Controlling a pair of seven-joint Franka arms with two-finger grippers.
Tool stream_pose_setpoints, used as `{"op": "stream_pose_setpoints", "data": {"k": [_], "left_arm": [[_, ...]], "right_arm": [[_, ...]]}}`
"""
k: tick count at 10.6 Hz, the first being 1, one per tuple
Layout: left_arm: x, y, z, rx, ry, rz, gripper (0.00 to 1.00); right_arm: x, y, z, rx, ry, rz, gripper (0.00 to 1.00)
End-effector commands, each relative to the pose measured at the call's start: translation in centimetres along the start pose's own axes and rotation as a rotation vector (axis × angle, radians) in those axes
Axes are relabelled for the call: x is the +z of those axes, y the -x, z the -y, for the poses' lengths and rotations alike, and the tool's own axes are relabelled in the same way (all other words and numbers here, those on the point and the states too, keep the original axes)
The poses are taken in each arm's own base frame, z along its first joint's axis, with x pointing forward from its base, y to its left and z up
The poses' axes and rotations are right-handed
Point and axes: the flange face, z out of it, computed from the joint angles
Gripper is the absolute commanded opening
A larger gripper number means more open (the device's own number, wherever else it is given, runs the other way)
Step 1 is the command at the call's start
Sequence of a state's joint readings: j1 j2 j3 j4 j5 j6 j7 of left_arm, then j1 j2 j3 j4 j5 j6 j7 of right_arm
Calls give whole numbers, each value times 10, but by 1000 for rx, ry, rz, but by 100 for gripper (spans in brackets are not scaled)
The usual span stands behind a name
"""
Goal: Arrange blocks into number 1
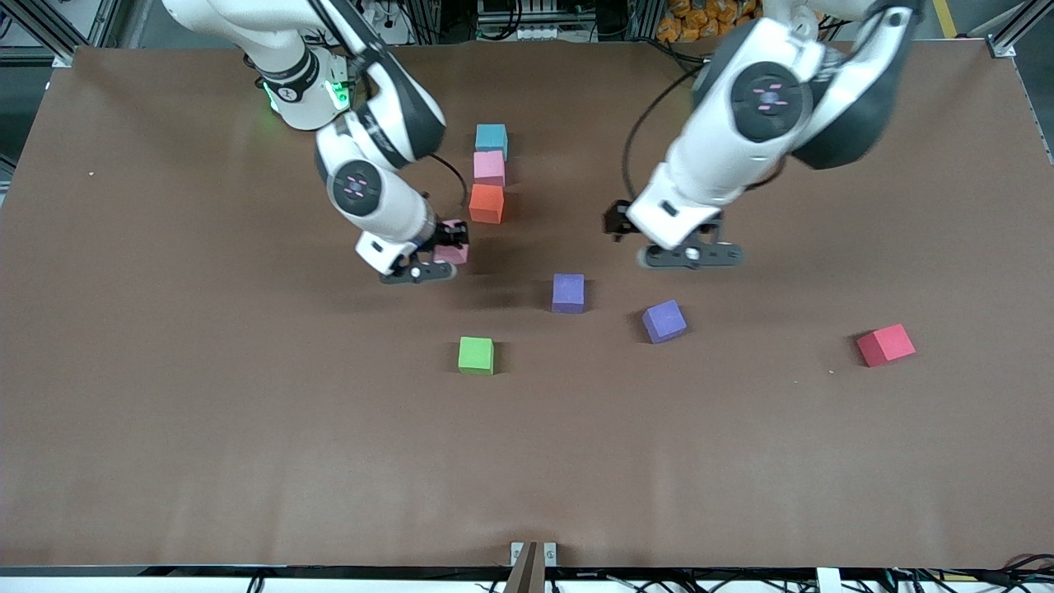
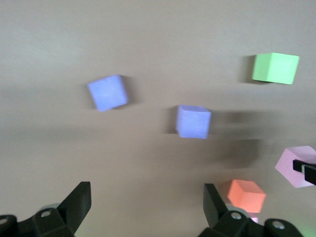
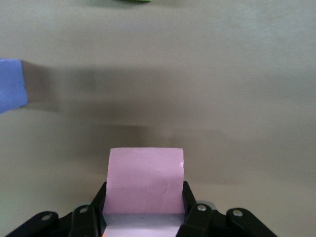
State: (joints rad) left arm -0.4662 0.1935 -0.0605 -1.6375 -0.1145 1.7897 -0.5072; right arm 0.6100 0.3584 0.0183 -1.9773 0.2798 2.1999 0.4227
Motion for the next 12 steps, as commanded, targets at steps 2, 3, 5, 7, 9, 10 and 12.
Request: {"op": "stream_pose_setpoints", "data": {"k": [2, 3, 5, 7, 9, 10, 12], "left_arm": [[-18, -8, 46, 83, -53, -27, 100], [-20, -14, 58, 78, -52, -28, 100], [-21, -13, 67, 67, -64, -6, 100], [-33, -9, 86, 57, -100, 10, 100], [-50, -3, 92, 58, -108, -18, 100], [-54, -8, 106, 34, -105, -25, 100], [-65, -13, 129, 33, -100, -40, 100]], "right_arm": [[29, -18, 17, 105, 18, 30, 53], [42, -10, 30, 130, 17, 50, 53], [52, 2, 41, 161, 33, 64, 53], [62, 19, 51, 170, 51, 79, 54], [69, 25, 50, 165, 61, 85, 54], [72, 26, 48, 165, 65, 87, 54], [73, 26, 47, 163, 67, 86, 54]]}}
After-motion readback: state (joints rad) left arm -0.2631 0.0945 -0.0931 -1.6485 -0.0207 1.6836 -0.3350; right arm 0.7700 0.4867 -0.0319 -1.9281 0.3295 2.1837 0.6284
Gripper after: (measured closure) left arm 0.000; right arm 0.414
